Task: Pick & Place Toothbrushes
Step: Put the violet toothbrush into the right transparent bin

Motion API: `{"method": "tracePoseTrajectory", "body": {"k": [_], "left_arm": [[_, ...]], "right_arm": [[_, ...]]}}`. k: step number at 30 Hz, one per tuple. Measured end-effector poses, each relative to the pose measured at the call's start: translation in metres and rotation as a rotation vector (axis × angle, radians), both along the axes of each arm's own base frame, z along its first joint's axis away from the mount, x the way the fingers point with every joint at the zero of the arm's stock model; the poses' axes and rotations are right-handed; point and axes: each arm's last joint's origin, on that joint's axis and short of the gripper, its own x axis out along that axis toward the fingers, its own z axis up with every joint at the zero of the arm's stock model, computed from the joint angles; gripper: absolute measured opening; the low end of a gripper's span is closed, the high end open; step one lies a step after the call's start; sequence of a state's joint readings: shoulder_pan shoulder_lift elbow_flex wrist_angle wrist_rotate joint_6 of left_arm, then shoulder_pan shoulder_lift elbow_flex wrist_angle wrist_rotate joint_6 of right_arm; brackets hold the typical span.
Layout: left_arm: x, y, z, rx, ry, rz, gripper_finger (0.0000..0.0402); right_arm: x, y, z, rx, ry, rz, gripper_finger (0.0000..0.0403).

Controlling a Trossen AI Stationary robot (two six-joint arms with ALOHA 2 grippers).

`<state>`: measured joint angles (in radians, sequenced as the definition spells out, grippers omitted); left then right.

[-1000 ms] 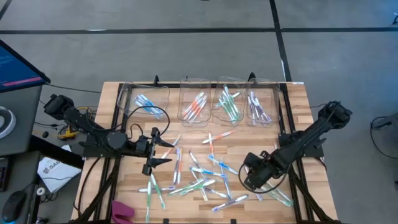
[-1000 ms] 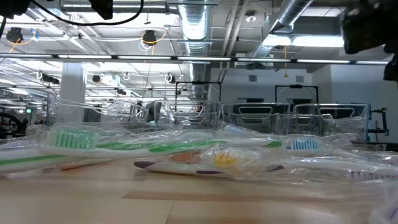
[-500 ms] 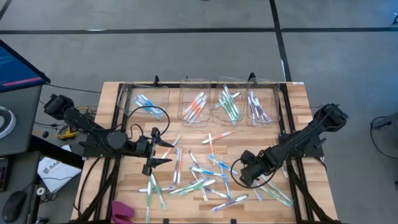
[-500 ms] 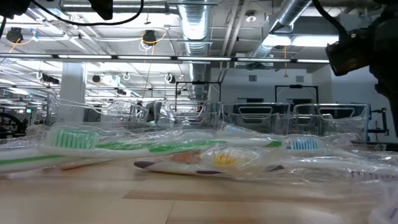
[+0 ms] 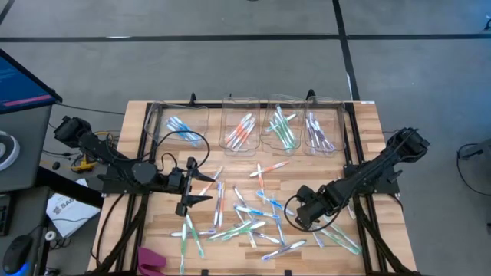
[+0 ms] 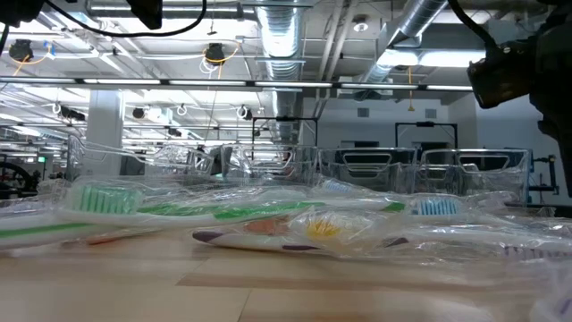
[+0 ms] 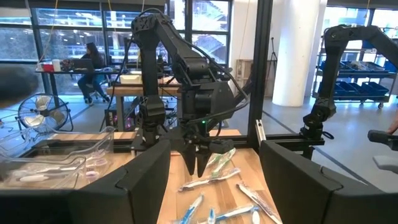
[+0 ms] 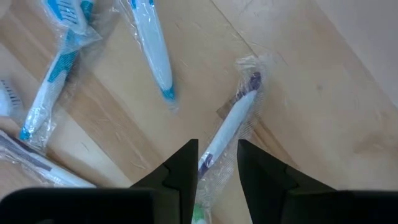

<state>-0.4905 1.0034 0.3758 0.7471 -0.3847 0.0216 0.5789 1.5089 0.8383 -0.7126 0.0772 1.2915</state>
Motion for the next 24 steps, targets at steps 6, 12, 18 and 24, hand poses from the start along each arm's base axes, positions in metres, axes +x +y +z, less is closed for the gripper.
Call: {"method": "tracePoseTrajectory", "body": {"k": [6,12,18,24], "left_arm": [[0.0,-0.0001,0.0,0.0,0.0,0.0,0.0241],[0.0,0.0,0.0,0.0,0.0,0.0,0.0241],[0.0,0.0,0.0,0.0,0.0,0.0,0.0241],[0.0001,0.0,-0.0006,0.003,0.005,0.0,0.0241]], "right_arm": [[0.0,0.0007,-0.0002,0.003,-0.001,-0.006,0.0105],[0.0,0.0007,-0.0004,0.003,0.0,-0.008,0.0109],[0.0,0.0007,-0.0004,0.002,0.0,-0.008,0.015],[0.0,0.0007,-0.0004,0.002,-0.001,-0.008,0.019]]}}
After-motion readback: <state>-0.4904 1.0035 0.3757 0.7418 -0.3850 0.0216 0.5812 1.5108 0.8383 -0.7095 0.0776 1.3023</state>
